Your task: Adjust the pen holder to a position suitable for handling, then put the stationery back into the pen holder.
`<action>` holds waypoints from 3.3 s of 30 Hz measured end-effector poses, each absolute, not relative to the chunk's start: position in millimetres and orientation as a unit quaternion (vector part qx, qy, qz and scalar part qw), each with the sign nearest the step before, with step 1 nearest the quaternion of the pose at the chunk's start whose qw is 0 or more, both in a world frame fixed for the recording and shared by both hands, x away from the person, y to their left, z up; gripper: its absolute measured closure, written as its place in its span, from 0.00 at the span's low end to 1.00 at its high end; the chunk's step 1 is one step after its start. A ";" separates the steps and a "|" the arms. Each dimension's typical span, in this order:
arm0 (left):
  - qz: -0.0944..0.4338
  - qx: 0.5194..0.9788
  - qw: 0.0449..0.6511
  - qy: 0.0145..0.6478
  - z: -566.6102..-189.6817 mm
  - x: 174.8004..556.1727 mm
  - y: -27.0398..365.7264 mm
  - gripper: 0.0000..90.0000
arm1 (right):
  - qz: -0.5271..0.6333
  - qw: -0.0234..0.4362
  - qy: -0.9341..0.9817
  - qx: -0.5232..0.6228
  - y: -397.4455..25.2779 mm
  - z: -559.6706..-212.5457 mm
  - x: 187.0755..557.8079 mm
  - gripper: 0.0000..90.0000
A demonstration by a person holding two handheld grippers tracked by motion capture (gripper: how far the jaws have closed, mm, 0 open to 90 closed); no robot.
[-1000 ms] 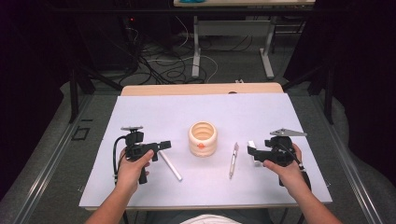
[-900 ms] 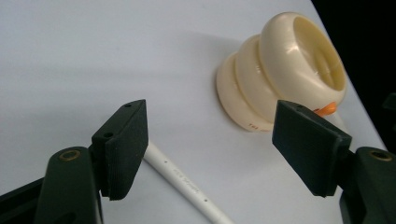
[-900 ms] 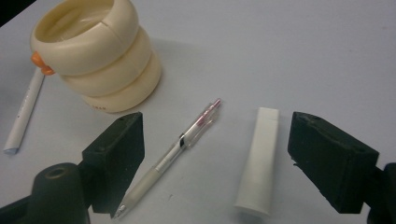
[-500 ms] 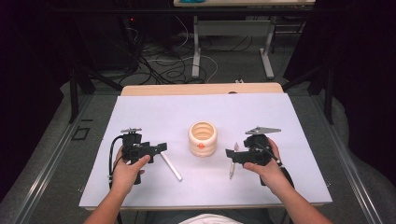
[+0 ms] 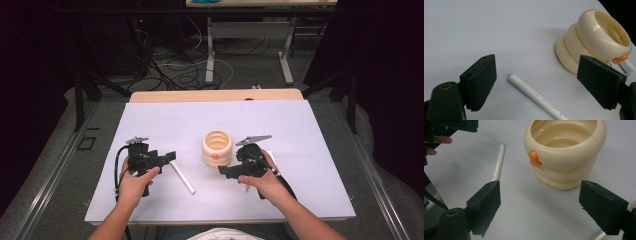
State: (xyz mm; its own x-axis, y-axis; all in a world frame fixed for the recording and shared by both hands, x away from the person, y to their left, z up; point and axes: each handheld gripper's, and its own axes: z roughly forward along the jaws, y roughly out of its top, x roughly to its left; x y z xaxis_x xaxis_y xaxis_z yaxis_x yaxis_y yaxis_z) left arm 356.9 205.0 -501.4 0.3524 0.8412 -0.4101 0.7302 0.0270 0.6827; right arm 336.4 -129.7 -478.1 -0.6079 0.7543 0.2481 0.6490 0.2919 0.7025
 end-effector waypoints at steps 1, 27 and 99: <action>0.063 0.696 0.440 0.564 -501.3 356.7 205.3 0.18 | 0.399 0.061 0.803 0.439 -126.5 -477.9 336.8 0.19; 0.081 0.702 0.442 0.553 -502.8 356.4 207.5 0.19 | 0.322 0.005 0.835 0.447 -49.8 -487.5 350.0 0.43; 0.081 0.704 0.415 0.570 -511.0 360.2 216.7 0.20 | 0.229 -0.029 0.870 0.436 22.9 -535.2 364.1 0.88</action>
State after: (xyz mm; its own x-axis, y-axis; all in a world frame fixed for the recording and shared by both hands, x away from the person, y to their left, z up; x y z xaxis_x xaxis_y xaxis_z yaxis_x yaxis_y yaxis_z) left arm 360.2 216.7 -511.0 0.3358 0.8709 -0.3589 0.7357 -0.0045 0.6773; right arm 364.1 22.9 -535.2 -0.6174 0.7461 0.2493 0.7723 0.5145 0.3726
